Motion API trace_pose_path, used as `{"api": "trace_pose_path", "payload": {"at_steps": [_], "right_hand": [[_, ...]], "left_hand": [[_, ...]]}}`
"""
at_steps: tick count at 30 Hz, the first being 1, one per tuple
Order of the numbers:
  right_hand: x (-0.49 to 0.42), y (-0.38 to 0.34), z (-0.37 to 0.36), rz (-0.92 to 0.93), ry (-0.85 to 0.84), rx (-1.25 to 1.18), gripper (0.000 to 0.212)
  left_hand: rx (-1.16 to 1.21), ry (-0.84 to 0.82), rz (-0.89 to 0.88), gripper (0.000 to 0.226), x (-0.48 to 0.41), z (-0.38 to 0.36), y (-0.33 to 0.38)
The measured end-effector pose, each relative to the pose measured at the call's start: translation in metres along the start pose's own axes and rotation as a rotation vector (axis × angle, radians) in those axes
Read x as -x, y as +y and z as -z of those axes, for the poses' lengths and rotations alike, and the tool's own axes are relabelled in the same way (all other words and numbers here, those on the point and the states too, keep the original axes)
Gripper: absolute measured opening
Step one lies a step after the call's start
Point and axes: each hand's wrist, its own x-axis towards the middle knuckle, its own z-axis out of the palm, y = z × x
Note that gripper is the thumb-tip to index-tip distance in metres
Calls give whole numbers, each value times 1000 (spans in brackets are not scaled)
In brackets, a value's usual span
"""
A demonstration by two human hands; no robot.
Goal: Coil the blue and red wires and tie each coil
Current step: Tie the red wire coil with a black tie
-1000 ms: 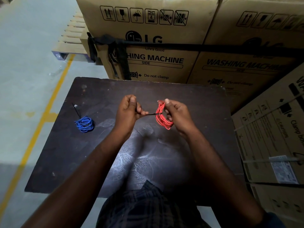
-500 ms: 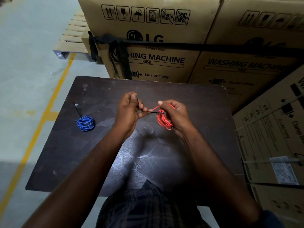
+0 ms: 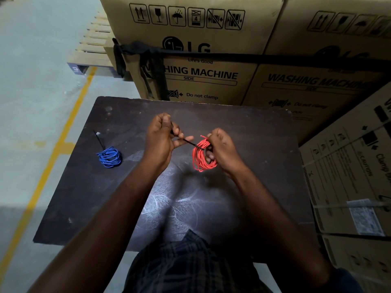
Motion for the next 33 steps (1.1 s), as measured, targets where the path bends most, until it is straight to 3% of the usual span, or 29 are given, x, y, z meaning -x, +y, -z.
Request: {"api": "trace_pose_path", "payload": {"at_steps": [4, 12, 22, 28, 33], "right_hand": [[1, -3, -1, 39, -94, 64, 14], [1, -7, 1, 70, -192, 13, 19], [-1, -16, -4, 36, -50, 47, 13], [-5, -14, -4, 53, 18, 114, 26], [-1, -15, -4, -9, -2, -29, 27]], "left_hand": [[-6, 8, -15, 19, -3, 2, 5], [4, 25, -32, 19, -7, 2, 7], [-19, 27, -100, 18, -6, -9, 7], [-31, 33, -127, 18, -5, -12, 8], [-28, 21, -146, 19, -3, -13, 13]]}}
